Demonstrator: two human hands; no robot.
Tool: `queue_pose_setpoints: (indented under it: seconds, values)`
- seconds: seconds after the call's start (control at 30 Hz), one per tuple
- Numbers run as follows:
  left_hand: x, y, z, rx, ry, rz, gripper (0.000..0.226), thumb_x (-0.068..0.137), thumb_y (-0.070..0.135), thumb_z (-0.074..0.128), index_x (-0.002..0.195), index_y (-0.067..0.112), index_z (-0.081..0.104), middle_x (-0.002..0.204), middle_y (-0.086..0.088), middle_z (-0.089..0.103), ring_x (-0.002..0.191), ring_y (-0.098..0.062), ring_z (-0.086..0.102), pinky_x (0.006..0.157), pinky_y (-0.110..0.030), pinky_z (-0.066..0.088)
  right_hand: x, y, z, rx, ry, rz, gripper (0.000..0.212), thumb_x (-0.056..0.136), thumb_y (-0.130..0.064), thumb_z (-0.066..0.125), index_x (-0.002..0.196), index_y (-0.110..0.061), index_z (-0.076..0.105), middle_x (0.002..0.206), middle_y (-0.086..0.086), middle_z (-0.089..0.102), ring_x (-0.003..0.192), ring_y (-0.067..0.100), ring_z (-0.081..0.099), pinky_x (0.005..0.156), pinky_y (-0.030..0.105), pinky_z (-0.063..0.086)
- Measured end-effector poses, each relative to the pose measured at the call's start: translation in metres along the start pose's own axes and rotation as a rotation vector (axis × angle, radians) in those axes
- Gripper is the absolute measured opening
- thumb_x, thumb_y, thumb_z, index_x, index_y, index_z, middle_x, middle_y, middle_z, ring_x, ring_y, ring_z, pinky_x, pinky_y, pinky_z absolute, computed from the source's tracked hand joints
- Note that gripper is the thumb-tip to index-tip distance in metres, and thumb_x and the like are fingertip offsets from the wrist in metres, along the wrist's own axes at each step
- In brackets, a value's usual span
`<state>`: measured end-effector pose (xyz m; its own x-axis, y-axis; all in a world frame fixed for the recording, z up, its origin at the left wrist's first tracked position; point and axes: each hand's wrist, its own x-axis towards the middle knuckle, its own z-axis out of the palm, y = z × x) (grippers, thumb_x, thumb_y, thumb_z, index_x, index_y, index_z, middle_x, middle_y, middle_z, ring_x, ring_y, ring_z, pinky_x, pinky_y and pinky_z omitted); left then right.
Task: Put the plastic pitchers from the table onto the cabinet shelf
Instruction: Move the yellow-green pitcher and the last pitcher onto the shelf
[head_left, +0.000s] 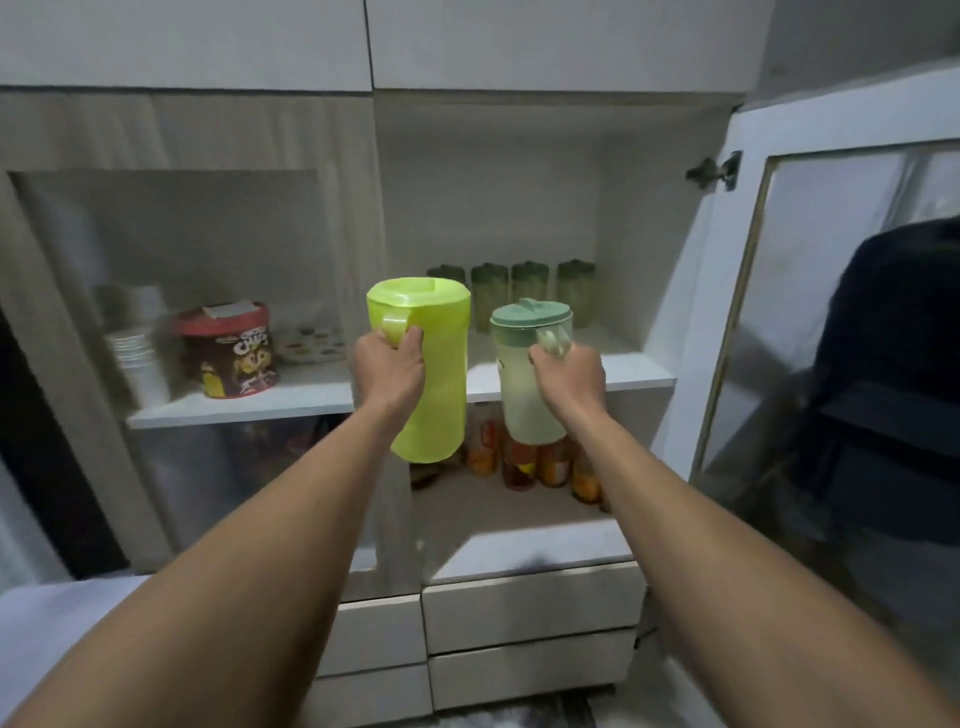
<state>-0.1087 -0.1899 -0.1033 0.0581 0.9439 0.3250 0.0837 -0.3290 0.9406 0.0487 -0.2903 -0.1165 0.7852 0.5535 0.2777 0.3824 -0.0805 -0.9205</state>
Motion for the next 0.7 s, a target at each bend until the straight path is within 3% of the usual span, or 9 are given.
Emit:
queue_pose_setpoints:
  seconds: [0.13, 0.33, 0.6, 0.7]
  values:
    - [0.005, 0.009, 0.048, -0.022, -0.026, 0.014, 0.028, 0.097, 0.026, 0.055, 0.076, 0.008, 0.063, 0.066, -0.004, 0.054, 0.058, -0.016, 0.049, 0.051, -0.028, 0.038, 0.034, 0.011, -0.024, 0.003, 0.040, 0.009, 0.024, 0.086, -0.028, 0.061, 0.066, -0.016, 0.057, 0.063, -0.001, 0.056, 0.060, 0.017, 0.052, 0.052, 0.028, 0.033]
    - [0.039, 0.008, 0.097, -0.021, -0.003, 0.017, 0.034, 0.091, 0.030, 0.059, 0.063, 0.012, 0.053, 0.058, -0.001, 0.050, 0.058, -0.021, 0.048, 0.057, -0.032, 0.038, 0.078, 0.017, -0.033, 0.024, 0.049, 0.004, 0.022, 0.089, -0.027, 0.060, 0.070, -0.016, 0.059, 0.065, 0.000, 0.057, 0.060, 0.015, 0.052, 0.053, 0.028, 0.037]
    - [0.099, 0.002, 0.151, -0.029, 0.011, 0.023, 0.037, 0.092, 0.030, 0.058, 0.061, 0.013, 0.051, 0.061, -0.004, 0.054, 0.059, -0.024, 0.051, 0.058, -0.033, 0.040, 0.146, 0.022, -0.011, 0.042, 0.068, -0.010, 0.024, 0.089, -0.023, 0.059, 0.068, -0.012, 0.059, 0.061, 0.002, 0.055, 0.054, 0.015, 0.049, 0.052, 0.029, 0.038]
    - [0.129, -0.002, 0.166, -0.035, 0.009, 0.029, 0.033, 0.093, 0.029, 0.058, 0.065, 0.012, 0.053, 0.061, -0.003, 0.054, 0.057, -0.022, 0.050, 0.051, -0.030, 0.036, 0.173, 0.023, 0.003, 0.050, 0.068, -0.003, 0.023, 0.090, -0.023, 0.060, 0.069, -0.014, 0.059, 0.061, 0.002, 0.055, 0.053, 0.015, 0.048, 0.051, 0.028, 0.038]
